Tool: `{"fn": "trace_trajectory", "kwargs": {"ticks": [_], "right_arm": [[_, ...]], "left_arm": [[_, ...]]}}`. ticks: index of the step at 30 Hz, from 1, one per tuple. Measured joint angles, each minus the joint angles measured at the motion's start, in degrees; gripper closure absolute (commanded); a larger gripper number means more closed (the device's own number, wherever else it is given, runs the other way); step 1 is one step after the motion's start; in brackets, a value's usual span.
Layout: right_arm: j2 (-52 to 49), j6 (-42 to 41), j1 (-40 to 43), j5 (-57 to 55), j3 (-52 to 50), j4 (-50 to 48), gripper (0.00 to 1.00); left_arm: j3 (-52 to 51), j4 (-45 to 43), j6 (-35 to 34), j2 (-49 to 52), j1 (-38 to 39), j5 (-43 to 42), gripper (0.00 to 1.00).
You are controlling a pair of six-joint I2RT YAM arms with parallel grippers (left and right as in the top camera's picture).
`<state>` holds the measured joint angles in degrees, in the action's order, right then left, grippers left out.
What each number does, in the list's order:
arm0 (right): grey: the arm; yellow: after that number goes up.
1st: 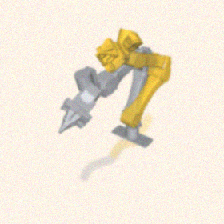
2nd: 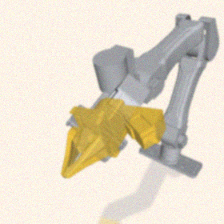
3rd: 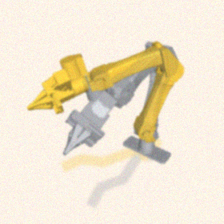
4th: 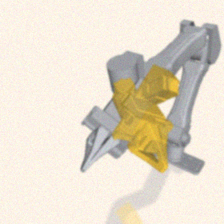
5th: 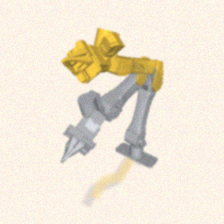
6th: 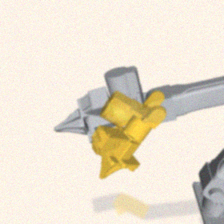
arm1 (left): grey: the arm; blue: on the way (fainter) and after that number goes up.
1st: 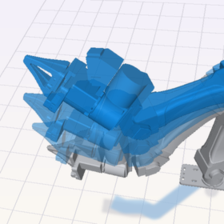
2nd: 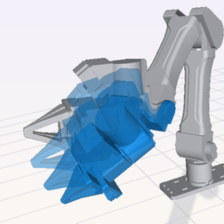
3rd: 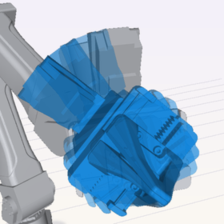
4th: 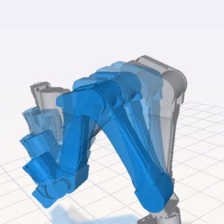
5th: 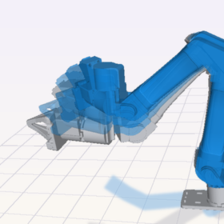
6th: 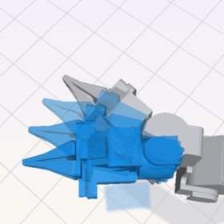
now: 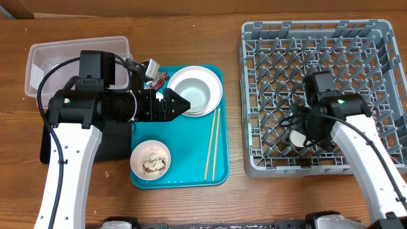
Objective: Sort waste into correct bins and load items into the dishwasher
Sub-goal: 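Lower the cup into the dish rack with the right gripper and release, then reach the right gripper to the white bowl and grasp its rim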
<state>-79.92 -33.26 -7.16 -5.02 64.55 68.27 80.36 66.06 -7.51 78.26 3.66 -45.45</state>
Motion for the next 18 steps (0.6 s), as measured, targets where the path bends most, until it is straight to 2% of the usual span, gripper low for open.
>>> {"fn": "trace_trajectory", "kwargs": {"ticks": [8,9,11,14,18], "right_arm": [[10.1,9.4,-5.3,14.7,3.8,-12.0,0.12],[10.9,10.1,-6.6,16.7,4.1,-13.3,0.16],[11.5,10.7,-9.8,19.6,4.4,-15.8,0.16],[9.9,10.6,-15.9,22.2,4.5,-19.6,0.18],[3.7,9.3,-24.3,22.5,4.5,-25.4,0.16]], "left_arm": [[0.0,0.3,-0.4,0.0,4.4,8.0,0.0],[0.1,1.2,-0.6,0.0,5.0,9.6,0.0],[1.5,4.8,-1.2,0.1,5.4,13.2,0.0],[7.7,11.8,-2.0,0.3,4.6,20.2,0.0],[21.7,19.1,-2.9,0.3,3.2,28.0,0.0]]}}
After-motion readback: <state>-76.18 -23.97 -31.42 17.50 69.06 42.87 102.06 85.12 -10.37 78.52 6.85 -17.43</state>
